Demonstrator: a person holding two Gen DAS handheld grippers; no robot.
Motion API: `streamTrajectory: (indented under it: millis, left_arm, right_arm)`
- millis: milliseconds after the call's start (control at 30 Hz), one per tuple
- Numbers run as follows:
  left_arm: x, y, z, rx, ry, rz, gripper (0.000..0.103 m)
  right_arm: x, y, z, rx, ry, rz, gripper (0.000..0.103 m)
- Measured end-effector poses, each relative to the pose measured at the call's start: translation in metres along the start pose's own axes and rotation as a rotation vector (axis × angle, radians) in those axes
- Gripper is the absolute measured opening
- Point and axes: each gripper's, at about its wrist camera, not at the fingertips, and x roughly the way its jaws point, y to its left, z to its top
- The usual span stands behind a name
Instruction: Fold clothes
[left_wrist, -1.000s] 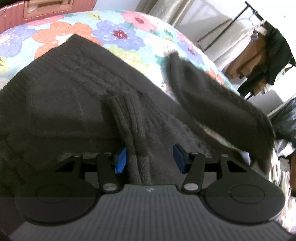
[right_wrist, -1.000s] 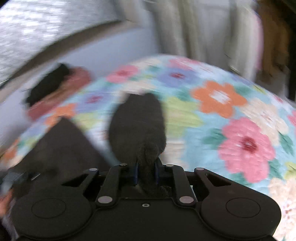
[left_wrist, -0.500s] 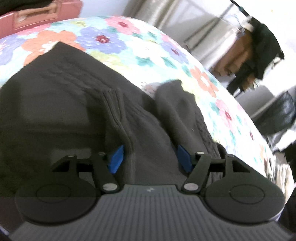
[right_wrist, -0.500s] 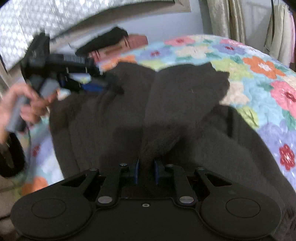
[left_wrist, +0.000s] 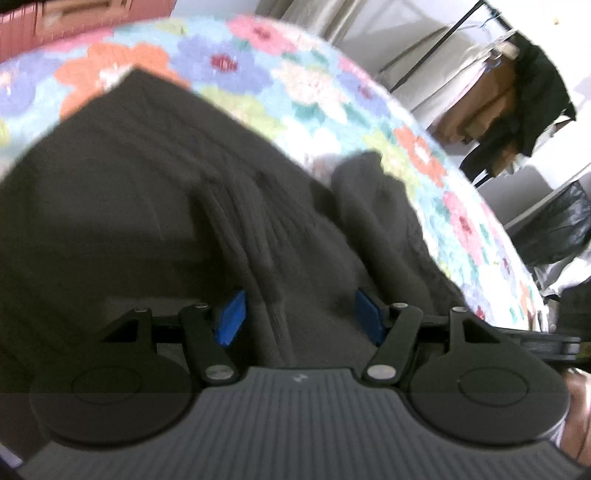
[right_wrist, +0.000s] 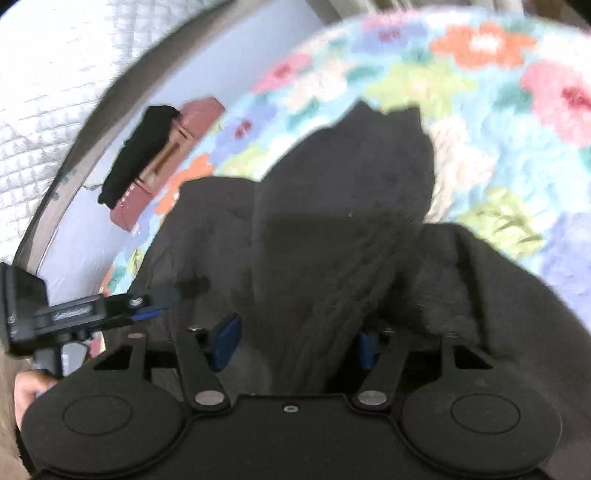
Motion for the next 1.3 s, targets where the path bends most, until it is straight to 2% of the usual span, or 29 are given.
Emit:
streamTrajectory:
  millis: [67, 133, 167, 200, 300, 367, 433, 500, 533, 600, 700, 767, 867, 933, 1000, 1067, 1167, 1200, 1233, 1267, 1300]
  left_arm:
    - [-0.009, 0.004, 0.004, 0.013, -0.030, 0.028, 0.063]
    - [-0.014, 0.009, 0.005, 0.011, -0.036, 0.041, 0.063]
    - [-0.014, 0.012, 0.004, 0.002, -0.032, 0.041, 0.063]
    - [-0.015, 0.017, 0.003, -0.020, -0.033, 0.030, 0.063]
    - [-0.031, 0.036, 0.005, -0.109, -0.101, -0.038, 0.063]
    - [-0.045, 0.042, 0.010, -0.119, -0.162, -0.035, 0.063]
    - [-0.059, 0.043, 0.014, -0.101, -0.213, -0.005, 0.064]
    - [-0.062, 0.034, 0.013, -0.053, -0.200, 0.017, 0.064]
    - [-0.061, 0.028, 0.012, -0.022, -0.192, 0.015, 0.064]
    - [-0.054, 0.009, 0.007, 0.076, -0.178, -0.024, 0.066]
    - [-0.036, -0.023, -0.007, 0.217, -0.075, -0.071, 0.066]
    - [-0.024, -0.046, -0.019, 0.312, -0.018, -0.100, 0.067]
    - [-0.004, -0.076, -0.042, 0.381, 0.050, -0.128, 0.070]
    - [0.009, -0.091, -0.053, 0.372, 0.039, -0.094, 0.070]
    - [0.016, -0.108, -0.067, 0.376, -0.075, 0.039, 0.071]
    - [0.025, -0.123, -0.077, 0.446, -0.086, 0.081, 0.074]
    - [0.032, -0.126, -0.081, 0.428, -0.007, -0.007, 0.080]
    - [0.033, -0.127, -0.083, 0.424, 0.003, -0.024, 0.088]
    - [0.034, -0.129, -0.085, 0.445, -0.010, -0.012, 0.090]
    - [0.035, -0.131, -0.088, 0.465, -0.032, 0.028, 0.090]
    - [0.038, -0.131, -0.090, 0.467, -0.070, 0.119, 0.072]
  right_arm:
    - [0.013, 0.016, 0.002, -0.082, 0.010, -0.071, 0.049]
    - [0.016, 0.027, -0.001, -0.118, -0.059, -0.095, 0.042]
    - [0.015, 0.035, -0.004, -0.148, -0.098, -0.107, 0.035]
    - [0.014, 0.044, -0.009, -0.192, -0.137, -0.119, 0.030]
    - [0.016, 0.082, -0.033, -0.404, -0.207, -0.161, 0.028]
    - [0.020, 0.112, -0.054, -0.563, -0.218, -0.188, 0.028]
    - [0.028, 0.131, -0.080, -0.653, -0.190, -0.212, 0.031]
    - [0.035, 0.145, -0.108, -0.723, -0.169, -0.240, 0.047]
    - [0.038, 0.147, -0.123, -0.735, -0.175, -0.246, 0.050]
    - [0.043, 0.147, -0.151, -0.738, -0.173, -0.250, 0.061]
    - [0.041, 0.140, -0.172, -0.681, -0.202, -0.249, 0.062]
    - [0.031, 0.135, -0.175, -0.624, -0.213, -0.230, 0.062]
    - [0.013, 0.128, -0.173, -0.557, -0.190, -0.196, 0.062]
    - [0.000, 0.125, -0.173, -0.531, -0.166, -0.181, 0.062]
    - [-0.020, 0.120, -0.183, -0.479, -0.201, -0.184, 0.062]
    - [-0.037, 0.119, -0.198, -0.459, -0.215, -0.178, 0.062]
    - [-0.050, 0.114, -0.221, -0.452, -0.227, -0.223, 0.062]
    - [-0.054, 0.111, -0.226, -0.436, -0.232, -0.242, 0.062]
    - [-0.059, 0.105, -0.228, -0.412, -0.240, -0.254, 0.062]
    - [-0.065, 0.099, -0.230, -0.386, -0.247, -0.265, 0.062]
    - [-0.070, 0.093, -0.228, -0.353, -0.254, -0.269, 0.062]
